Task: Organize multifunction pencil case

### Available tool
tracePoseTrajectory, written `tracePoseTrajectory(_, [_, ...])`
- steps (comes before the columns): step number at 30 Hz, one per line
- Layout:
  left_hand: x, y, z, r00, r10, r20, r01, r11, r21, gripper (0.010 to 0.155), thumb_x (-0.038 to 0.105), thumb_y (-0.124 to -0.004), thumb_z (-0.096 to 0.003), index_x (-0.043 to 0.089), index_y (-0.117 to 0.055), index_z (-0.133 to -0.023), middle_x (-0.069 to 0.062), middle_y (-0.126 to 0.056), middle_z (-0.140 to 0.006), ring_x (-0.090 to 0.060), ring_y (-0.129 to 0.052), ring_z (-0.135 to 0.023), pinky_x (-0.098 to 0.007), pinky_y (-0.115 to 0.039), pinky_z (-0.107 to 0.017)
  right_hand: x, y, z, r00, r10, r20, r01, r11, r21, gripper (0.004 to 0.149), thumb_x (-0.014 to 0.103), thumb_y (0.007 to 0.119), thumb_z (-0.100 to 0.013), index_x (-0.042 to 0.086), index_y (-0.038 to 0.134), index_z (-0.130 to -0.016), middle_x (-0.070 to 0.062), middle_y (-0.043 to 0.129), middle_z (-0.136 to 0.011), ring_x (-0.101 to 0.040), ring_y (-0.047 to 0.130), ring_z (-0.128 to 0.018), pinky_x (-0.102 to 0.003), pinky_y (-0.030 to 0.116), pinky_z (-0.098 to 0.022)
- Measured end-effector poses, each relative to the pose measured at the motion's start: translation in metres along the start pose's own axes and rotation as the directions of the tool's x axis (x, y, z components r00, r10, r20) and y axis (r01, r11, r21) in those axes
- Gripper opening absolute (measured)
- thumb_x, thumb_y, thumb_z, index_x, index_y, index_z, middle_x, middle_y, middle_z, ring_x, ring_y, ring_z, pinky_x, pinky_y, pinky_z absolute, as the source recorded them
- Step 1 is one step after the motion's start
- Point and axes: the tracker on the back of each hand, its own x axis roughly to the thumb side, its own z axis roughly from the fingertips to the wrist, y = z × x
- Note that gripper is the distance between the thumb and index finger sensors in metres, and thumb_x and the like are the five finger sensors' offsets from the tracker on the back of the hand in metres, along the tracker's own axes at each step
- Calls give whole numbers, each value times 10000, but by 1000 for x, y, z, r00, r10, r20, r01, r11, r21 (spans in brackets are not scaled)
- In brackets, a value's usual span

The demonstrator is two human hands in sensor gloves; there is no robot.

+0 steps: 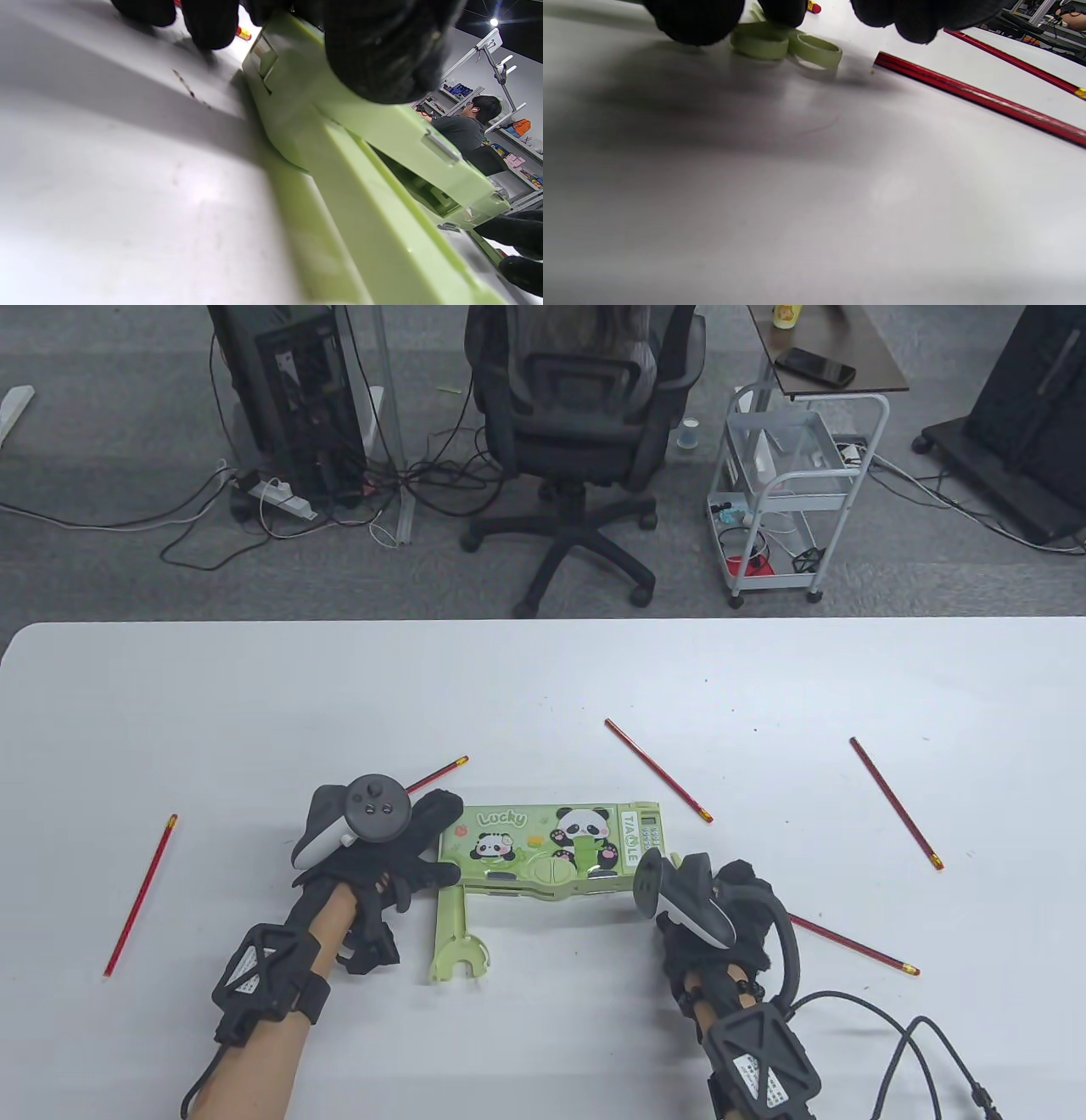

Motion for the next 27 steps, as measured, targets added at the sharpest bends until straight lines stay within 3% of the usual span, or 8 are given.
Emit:
tracePoseTrajectory(5, [0, 0, 0, 1000, -5, -3, 5, 1000, -3, 870, 454, -843, -383, 305, -375, -1100, -45, -377, -1227, -357, -599, -1097, -607, -534, -743, 9, 0, 3, 997, 60, -47, -60, 998, -14, 722, 461, 628, -528, 107, 453, -1133, -390, 613, -1022, -580, 751, -833, -621, 719, -622])
tracePoseTrajectory(8, [0, 0, 0, 1000, -6, -5, 6, 1000, -5, 868, 453, -844, -384, 305, -376, -1100, -45, -379, -1226, -355, -601, -1096, -607, -534, -743, 12, 0, 4, 997, 60, -56, -63, 997, -45, 716, 450, 646, -520, 78, 505, -1115, -378, 680, -1000, -568, 816, -817, -605, 768, -610])
tracePoseTrajectory(23, [1, 0, -1, 1000, -10, -7, 10, 1000, -9, 869, 455, -842, -387, 306, -369, -1102, -48, -375, -1228, -352, -596, -1101, -613, -530, -744, 9, 3, 5, 997, -49, -60, 41, 992, -122, 656, 401, 697, -550, 40, 583, -1086, -388, 700, -960, -567, 841, -756, -583, 784, -589])
tracePoseTrajectory(27, [0, 0, 0, 1000, -9, -6, 9, 1000, -5, 866, 456, -841, -389, 307, -371, -1101, -45, -375, -1229, -353, -596, -1100, -611, -530, -745, 5, 4, 5, 995, -89, -54, 81, 988, -133, 681, 400, 710, -556, 73, 501, -1117, -425, 682, -957, -582, 835, -744, -602, 781, -575])
